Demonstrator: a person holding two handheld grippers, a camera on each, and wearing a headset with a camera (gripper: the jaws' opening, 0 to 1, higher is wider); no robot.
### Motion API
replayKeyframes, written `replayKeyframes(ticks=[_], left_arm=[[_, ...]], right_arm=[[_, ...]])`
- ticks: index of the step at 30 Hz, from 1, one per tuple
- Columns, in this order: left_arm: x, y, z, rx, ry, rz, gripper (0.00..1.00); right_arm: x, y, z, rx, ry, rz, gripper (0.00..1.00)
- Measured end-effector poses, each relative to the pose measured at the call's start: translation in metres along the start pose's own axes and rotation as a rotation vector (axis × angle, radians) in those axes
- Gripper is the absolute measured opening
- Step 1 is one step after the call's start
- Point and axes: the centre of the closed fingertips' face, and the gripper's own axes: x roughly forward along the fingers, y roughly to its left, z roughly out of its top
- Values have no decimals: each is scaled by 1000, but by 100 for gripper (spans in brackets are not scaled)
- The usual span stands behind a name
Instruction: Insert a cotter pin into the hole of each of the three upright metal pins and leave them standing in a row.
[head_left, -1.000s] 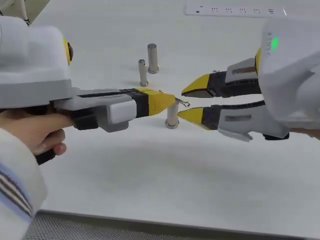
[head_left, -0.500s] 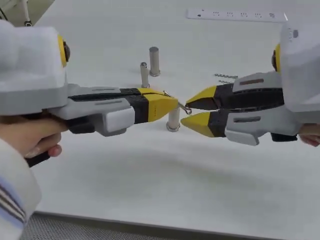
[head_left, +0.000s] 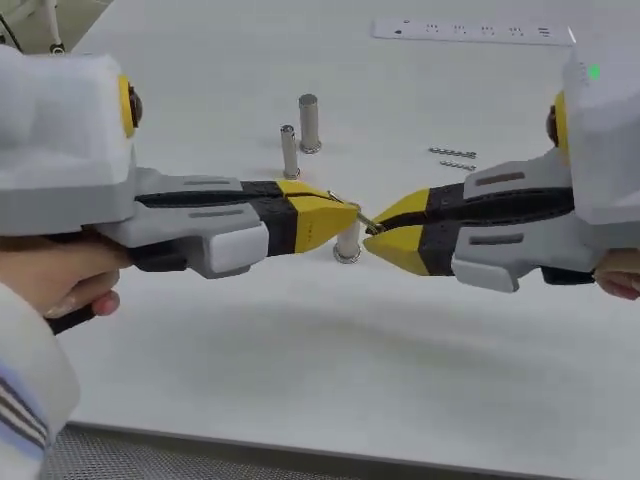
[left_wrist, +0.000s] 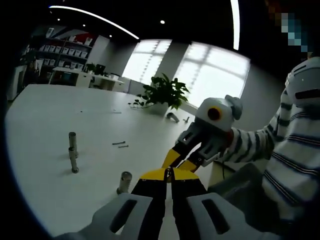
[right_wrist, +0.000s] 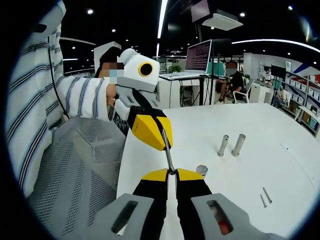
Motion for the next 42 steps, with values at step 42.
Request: replayKeyframes(ticks=[42], left_arm=[[-22, -55, 2, 225, 2, -155, 0]], right_arm=[[-15, 59, 25, -50, 81, 62, 0]])
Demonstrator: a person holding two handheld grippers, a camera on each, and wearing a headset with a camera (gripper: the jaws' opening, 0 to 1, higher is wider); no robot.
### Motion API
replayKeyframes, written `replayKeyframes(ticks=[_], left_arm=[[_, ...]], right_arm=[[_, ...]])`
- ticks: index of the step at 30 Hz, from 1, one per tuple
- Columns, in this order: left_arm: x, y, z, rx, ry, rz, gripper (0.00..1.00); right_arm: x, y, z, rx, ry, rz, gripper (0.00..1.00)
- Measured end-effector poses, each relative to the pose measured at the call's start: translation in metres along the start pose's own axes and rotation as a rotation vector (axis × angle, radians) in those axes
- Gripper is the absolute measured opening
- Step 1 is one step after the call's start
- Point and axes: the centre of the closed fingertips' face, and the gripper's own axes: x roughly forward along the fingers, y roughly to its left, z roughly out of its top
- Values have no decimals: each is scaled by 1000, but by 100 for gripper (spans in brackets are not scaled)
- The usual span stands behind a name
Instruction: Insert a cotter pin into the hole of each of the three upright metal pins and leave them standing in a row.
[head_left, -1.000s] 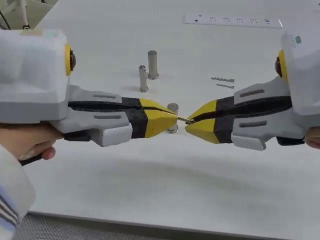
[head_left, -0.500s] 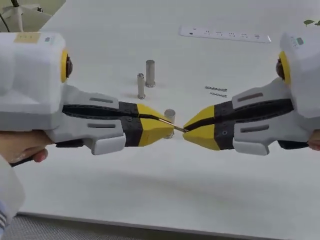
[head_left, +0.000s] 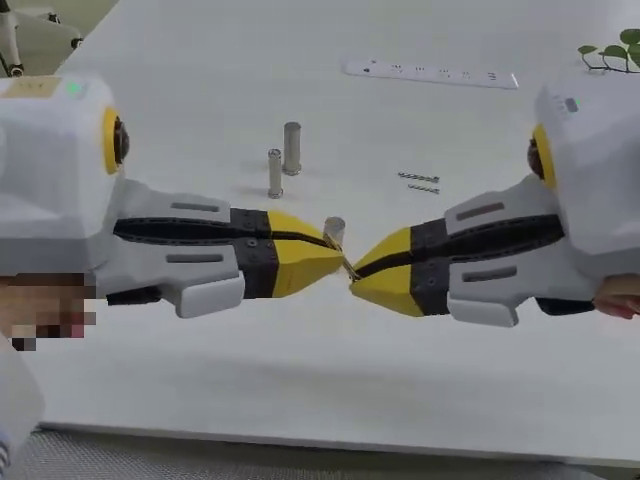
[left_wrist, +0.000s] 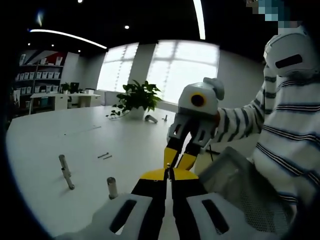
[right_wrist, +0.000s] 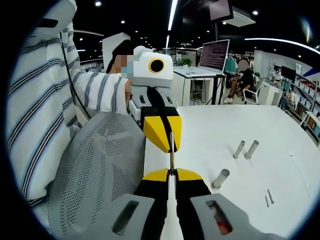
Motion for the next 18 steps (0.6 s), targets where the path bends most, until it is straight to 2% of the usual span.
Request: replayKeyframes(ticks=[7, 13, 18], left_arm=[[-6, -4, 5, -15, -8, -34, 0], [-2, -7, 7, -9, -15, -41, 0], [-1, -4, 5, 7, -15, -36, 0]], right_arm=[[-13, 0, 8, -15, 32, -1, 0], [-18, 1, 11, -79, 104, 7, 0], [-21, -4, 6, -90, 147, 4, 0]])
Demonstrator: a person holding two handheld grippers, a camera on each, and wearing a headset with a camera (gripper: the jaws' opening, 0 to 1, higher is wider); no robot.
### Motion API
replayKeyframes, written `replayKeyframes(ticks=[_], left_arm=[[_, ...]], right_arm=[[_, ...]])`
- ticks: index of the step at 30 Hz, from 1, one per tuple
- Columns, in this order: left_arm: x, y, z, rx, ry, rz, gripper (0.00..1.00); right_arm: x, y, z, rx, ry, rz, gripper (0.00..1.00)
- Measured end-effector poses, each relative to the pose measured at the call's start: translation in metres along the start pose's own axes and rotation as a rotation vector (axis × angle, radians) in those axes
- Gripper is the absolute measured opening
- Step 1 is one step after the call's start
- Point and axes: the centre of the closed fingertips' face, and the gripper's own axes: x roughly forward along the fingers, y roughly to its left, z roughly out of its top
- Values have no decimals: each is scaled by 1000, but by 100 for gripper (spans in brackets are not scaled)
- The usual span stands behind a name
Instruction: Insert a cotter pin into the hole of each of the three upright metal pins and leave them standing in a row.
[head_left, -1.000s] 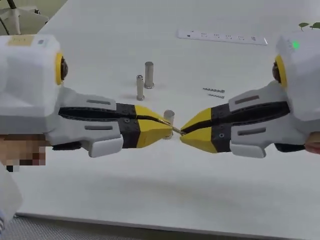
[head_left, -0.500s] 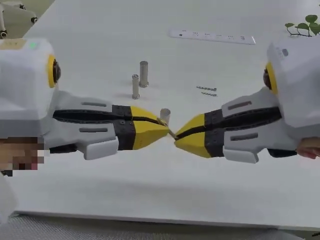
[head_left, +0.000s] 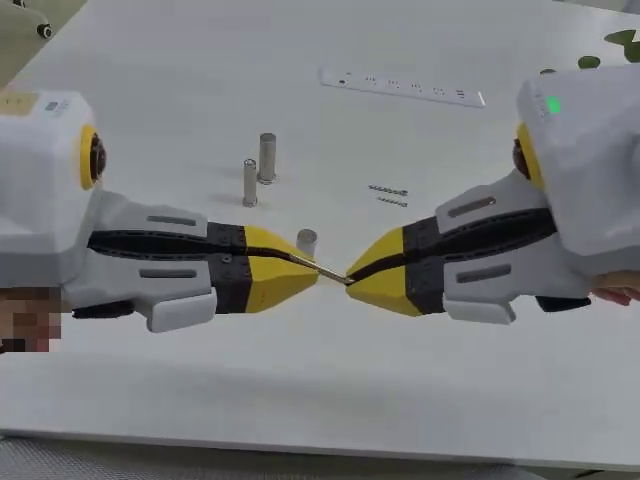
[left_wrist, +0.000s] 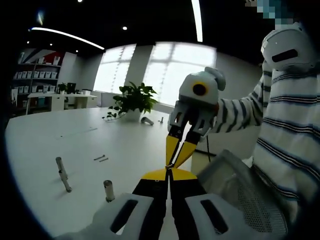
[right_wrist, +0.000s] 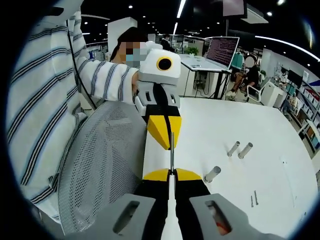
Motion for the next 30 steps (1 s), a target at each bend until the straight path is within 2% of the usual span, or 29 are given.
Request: replayKeyframes(ticks=[2, 5, 8, 10, 15, 16, 19, 22, 27, 30], left_arm=[[-3, 3, 0, 54, -11, 7, 0], [-6, 8, -3, 17, -13, 24, 0], [-9, 18, -10, 18, 5, 65, 12], [-12, 24, -13, 20, 13, 87, 17], [-18, 43, -16, 29, 24, 146, 18], [-18, 50, -17, 31, 27, 166, 18], [-16, 67, -21, 21, 34, 213, 20], [-12, 84, -26, 14, 46, 252, 20], [1, 100, -40, 23, 93, 268, 24], [9, 107, -46, 20, 103, 273, 24]], right_arm=[[0, -2, -3, -9, 17, -1, 0], [1, -6, -8, -19, 38, -3, 0], [2, -11, -14, -25, 64, -4, 0], [4, -16, -19, -28, 83, -6, 0], [7, -30, -33, -31, 147, -19, 0], [7, -36, -39, -32, 174, -27, 0], [8, -46, -49, -26, 211, -38, 0], [10, -58, -64, -17, 268, -46, 0], [15, -72, -78, -2, 323, -55, 0], [19, -78, -84, 1, 346, -58, 0]])
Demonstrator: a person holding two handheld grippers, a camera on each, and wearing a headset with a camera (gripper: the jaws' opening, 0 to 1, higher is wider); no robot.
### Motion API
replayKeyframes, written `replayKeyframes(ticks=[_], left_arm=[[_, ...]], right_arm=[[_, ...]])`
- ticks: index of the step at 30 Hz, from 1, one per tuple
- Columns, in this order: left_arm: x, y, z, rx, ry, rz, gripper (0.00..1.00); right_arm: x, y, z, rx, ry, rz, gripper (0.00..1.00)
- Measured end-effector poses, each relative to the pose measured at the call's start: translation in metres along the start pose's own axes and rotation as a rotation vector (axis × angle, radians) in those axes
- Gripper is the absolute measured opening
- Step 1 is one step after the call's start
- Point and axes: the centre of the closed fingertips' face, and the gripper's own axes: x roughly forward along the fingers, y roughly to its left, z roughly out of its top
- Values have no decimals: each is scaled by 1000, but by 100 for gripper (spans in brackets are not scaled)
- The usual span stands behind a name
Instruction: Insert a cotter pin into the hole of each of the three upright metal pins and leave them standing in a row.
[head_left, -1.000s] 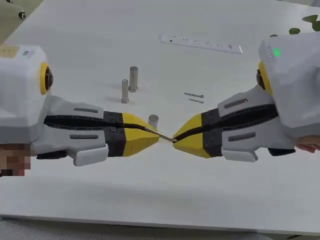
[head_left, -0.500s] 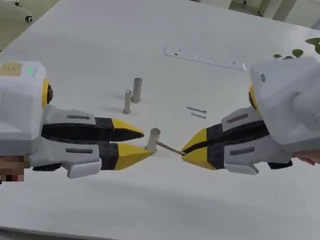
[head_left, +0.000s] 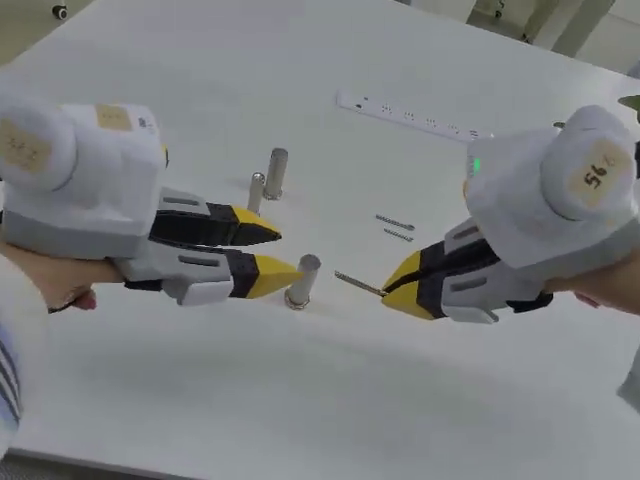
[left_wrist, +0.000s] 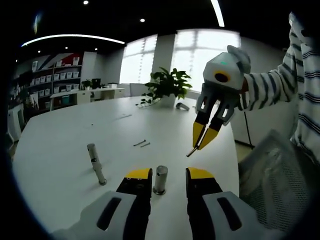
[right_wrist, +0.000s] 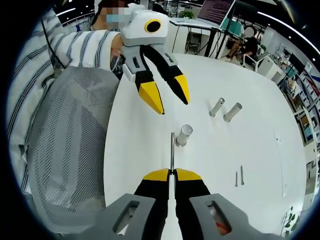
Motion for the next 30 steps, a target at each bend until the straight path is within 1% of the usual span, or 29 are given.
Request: replayKeyframes(ticks=[3, 6, 9, 15, 18, 21, 23, 26, 30], left_arm=[[8, 3, -6, -7, 10, -4, 24], [14, 5, -14, -11, 34, -14, 25], [19, 5, -16, -16, 40, -26, 25], [28, 11, -22, -17, 56, -38, 26], [33, 9, -25, -7, 69, -57, 25], [35, 9, -28, 1, 81, -70, 26], [37, 10, -27, 7, 79, -72, 26], [39, 11, -26, 9, 74, -75, 23], [42, 11, -25, 12, 65, -82, 19]], right_arm=[[6, -5, -4, 4, 18, -1, 0], [11, -8, -7, 5, 41, 4, 0], [16, -10, -9, -7, 68, 5, 0], [23, -16, -13, -31, 112, 10, 0], [25, -21, -12, -32, 115, 12, 0], [28, -22, -8, -42, 113, 20, 0], [29, -22, -6, -46, 116, 21, 0], [30, -23, -7, -72, 130, 12, 0], [29, -24, -7, -62, 124, 6, 0]])
